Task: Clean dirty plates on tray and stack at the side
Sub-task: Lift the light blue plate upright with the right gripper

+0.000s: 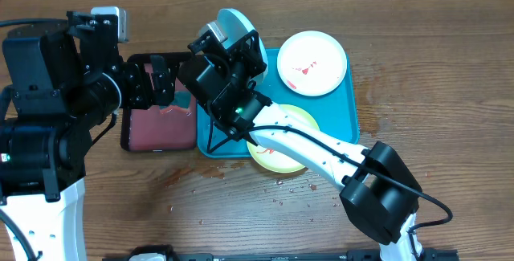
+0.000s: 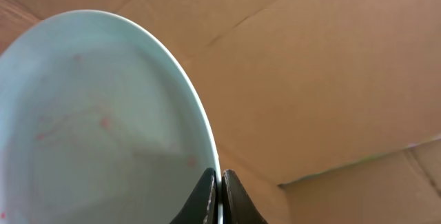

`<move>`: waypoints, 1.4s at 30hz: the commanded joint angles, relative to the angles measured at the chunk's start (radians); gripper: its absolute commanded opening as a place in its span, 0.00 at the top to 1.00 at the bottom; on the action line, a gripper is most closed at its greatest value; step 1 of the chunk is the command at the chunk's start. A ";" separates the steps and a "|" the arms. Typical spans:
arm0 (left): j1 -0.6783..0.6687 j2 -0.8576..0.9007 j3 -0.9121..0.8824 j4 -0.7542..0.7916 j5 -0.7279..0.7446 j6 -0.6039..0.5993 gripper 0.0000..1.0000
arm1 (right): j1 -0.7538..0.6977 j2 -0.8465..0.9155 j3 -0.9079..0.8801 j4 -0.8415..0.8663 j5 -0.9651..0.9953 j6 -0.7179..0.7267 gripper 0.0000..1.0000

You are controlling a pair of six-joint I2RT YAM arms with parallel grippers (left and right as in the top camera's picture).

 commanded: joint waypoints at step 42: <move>-0.002 -0.016 0.006 -0.012 0.017 0.034 0.00 | 0.016 -0.002 0.024 -0.090 -0.060 0.089 0.96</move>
